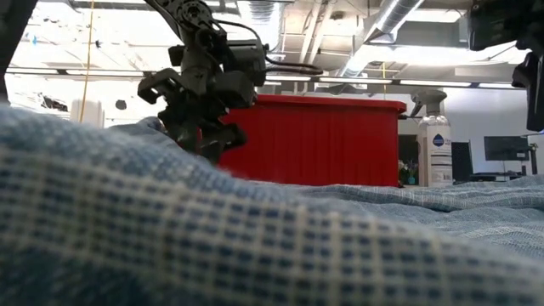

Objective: Fold Laundry from Bin
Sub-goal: Fold the blue polo shirt

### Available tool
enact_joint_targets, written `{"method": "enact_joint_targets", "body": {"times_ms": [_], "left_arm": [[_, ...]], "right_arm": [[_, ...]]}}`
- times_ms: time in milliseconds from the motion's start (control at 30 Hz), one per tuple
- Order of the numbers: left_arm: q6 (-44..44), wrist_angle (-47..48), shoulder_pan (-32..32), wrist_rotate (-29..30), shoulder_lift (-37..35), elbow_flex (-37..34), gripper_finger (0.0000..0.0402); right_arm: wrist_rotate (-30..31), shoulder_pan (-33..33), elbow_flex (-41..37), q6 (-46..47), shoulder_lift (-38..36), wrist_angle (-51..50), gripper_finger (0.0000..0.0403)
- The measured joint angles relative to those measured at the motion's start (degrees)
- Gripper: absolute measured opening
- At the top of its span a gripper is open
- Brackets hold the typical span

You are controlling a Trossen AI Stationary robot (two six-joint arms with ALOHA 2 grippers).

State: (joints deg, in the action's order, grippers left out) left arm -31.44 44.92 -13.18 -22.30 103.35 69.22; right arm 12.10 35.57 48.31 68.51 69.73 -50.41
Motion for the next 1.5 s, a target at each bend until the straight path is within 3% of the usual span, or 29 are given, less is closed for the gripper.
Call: {"method": "enact_joint_targets", "body": {"times_ms": [333,500,800,1067,1300,1400,1500], "left_arm": [[8.10,11.13,2.13,-0.08,-0.30,10.46,0.0009],[11.71,14.60,5.69,-0.33,-0.33,14.99,0.0003],[17.26,17.31,13.58,0.11,-0.33,15.64,0.0001],[22.39,13.07,20.35,2.12,-0.32,15.64,0.0000],[29.87,3.54,25.88,11.78,1.00,15.66,0.0000],[32.51,3.75,27.39,13.00,2.58,15.77,0.0000],[34.89,7.13,28.68,18.07,4.74,15.70,0.0000]], "right_arm": [[0.62,-0.11,0.00,0.01,0.01,0.15,0.0191],[1.17,-0.11,0.00,0.01,0.01,0.56,0.0191],[1.40,-0.11,0.00,0.02,0.00,3.90,0.0191],[1.20,-2.47,0.07,-2.10,3.91,7.27,0.0191],[1.64,-4.49,0.04,-4.14,11.63,10.50,0.0191],[3.13,-4.29,0.04,-4.55,13.27,11.19,0.0191],[4.63,-4.04,0.04,-4.79,13.90,10.38,0.0191]]}}
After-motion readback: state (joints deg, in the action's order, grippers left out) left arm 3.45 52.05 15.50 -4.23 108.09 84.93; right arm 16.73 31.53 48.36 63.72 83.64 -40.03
